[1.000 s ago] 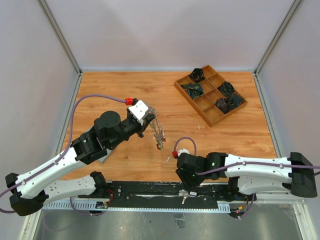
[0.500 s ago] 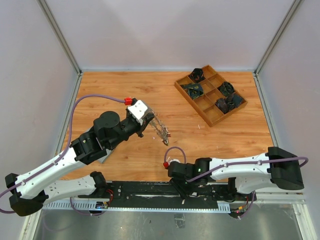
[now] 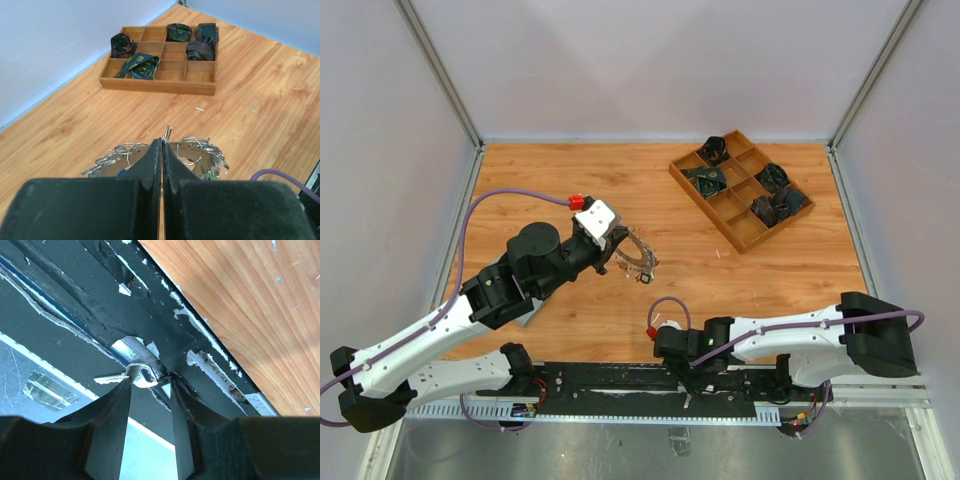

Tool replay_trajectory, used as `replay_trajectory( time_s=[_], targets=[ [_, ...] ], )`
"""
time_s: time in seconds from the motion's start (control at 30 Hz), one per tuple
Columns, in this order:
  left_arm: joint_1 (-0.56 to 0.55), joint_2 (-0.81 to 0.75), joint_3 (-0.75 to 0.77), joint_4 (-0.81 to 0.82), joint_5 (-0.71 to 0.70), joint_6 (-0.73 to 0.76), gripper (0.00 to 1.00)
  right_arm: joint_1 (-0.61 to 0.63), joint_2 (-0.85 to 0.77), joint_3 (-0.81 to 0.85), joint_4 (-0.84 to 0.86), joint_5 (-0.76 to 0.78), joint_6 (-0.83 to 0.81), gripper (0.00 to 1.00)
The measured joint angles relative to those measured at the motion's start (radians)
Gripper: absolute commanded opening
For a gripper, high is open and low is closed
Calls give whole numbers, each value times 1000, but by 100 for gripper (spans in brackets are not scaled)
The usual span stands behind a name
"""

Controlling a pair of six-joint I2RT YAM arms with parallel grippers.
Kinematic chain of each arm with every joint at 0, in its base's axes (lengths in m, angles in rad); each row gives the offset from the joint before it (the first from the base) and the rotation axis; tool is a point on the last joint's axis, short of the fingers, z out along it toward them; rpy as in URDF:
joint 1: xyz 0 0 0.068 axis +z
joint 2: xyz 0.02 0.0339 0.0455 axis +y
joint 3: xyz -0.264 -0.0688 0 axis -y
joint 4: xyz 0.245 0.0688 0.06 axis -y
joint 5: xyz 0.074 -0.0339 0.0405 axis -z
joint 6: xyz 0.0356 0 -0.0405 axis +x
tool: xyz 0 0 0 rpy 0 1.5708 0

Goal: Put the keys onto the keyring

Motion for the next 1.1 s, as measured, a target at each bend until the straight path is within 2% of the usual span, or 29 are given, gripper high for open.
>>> replay_trajectory(
  time_s=[0.63,0.83,0.93,1.03,1.1],
  targets=[
    [0,2,0,0,12,0,0,0,-6,13,11,62,-16,1],
    [0,2,0,0,12,0,0,-16,-127,13,-1,124,-18,1],
    [0,2,0,0,12,0,1,-67,-215,10,-2,133,-24,3],
    [0,2,0,0,13,0,1,-124,-295,-10,8,122,-43,23],
    [0,2,0,0,14,0,1,-134,-314,-28,16,98,-61,33]
  ],
)
